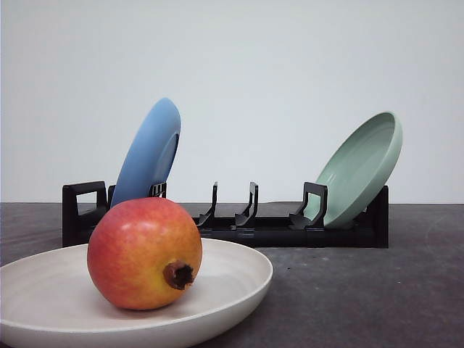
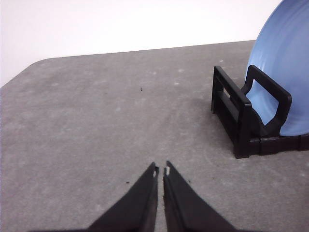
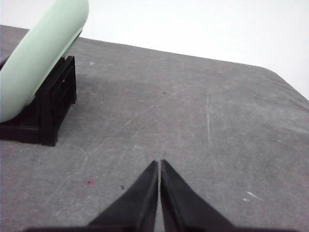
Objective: Place pomegranate in white plate
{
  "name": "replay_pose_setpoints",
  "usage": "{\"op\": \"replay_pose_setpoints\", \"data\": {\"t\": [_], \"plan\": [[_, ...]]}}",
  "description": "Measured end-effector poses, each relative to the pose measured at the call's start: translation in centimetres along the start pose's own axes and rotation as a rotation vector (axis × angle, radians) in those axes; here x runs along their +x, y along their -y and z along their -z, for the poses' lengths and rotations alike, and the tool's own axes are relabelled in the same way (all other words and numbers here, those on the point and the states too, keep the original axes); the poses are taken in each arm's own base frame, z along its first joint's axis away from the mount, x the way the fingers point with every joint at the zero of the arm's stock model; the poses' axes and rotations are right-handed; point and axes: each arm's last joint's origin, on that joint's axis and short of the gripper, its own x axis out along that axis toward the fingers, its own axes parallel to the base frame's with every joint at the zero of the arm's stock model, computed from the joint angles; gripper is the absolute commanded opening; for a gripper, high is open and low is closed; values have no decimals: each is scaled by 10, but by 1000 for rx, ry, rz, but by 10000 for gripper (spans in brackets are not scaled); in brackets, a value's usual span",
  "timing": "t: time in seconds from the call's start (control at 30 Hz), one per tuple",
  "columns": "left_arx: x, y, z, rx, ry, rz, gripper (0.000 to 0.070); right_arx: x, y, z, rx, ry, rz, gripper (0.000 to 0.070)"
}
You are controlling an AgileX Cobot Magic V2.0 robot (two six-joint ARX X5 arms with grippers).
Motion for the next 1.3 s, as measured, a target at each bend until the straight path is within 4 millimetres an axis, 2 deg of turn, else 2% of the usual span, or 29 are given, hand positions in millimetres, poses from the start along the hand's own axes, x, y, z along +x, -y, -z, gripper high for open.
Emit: {"op": "replay_pose_setpoints", "data": {"t": [1.3], "plan": [[0, 0, 0, 0, 0, 0, 0, 0, 0, 0, 0, 0, 0, 2]]}}
